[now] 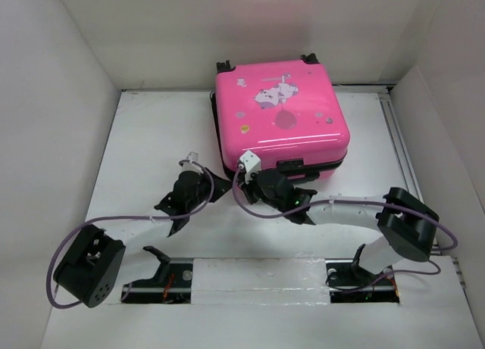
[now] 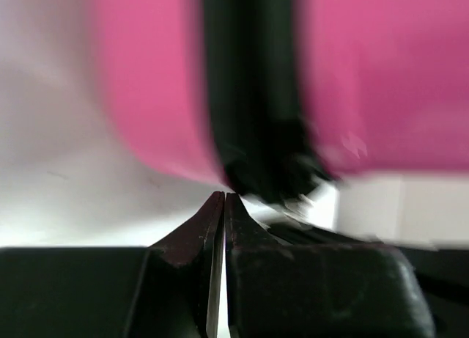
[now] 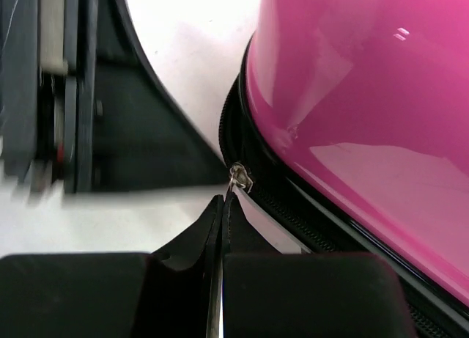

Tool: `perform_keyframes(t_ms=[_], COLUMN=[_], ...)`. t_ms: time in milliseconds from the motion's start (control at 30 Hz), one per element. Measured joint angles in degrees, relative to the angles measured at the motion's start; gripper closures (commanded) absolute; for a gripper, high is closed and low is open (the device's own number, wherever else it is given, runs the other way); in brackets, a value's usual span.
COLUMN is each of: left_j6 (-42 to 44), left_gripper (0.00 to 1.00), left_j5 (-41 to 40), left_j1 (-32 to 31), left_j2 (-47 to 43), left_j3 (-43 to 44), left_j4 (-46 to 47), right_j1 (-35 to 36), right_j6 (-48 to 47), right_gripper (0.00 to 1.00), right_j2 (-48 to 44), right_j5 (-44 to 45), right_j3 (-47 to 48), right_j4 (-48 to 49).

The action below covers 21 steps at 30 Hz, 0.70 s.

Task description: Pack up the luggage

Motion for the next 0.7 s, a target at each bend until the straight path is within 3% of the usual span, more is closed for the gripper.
perform_keyframes(t_ms=[67,167,233,267,367,400,533,600,700], left_j6=[-0.2,1.1,2.1,3.1,5.7,6.1,7.0,7.6,8.3], left_gripper=[0.99,0.91,0.83,0.73,0.58,0.48,0.31,0.23,0.1], left_j5=[3.3,4.5,5.1,4.7,0.0,-2.6,-12.6,-16.2,-17.2], left_j1=[-2.0,-2.7,-2.9,-3.2,-4.0,-4.0,-3.1,-1.6,4.3], left_j2=[0.0,-0.5,-2.4,-4.2,-12.6,-15.4,-25.3,-25.9,-18.7], left_j3=[0.1,0.4,0.8,1.1,1.4,1.9,4.1,6.7,14.2], left_j4=[0.5,0.1,-1.9,-3.9,-9.7,-10.4,-8.2,-7.4,-6.4], right_j1=[0.9,2.6,3.5,3.8,4.5,4.9,5.7,5.7,6.0], right_j6=[-0.3,-0.8,-0.6,-0.4,0.3,0.5,0.9,0.9,1.3], right_gripper=[1.0,1.0,1.0,1.0,1.0,1.0,1.0,1.0,1.0], right_j2=[1.0,-0.2,-2.9,-4.7,-11.2,-12.8,-15.1,-15.1,-15.6], right_j5=[1.0,2.5,3.2,3.3,3.3,3.3,2.8,2.4,2.3], right_j3=[0.8,0.3,-1.7,-3.1,-7.6,-8.4,-9.2,-9.2,-10.3], right_j4=[-0.1,-0.6,-0.6,-0.5,-1.9,-2.7,-4.7,-4.8,-4.5])
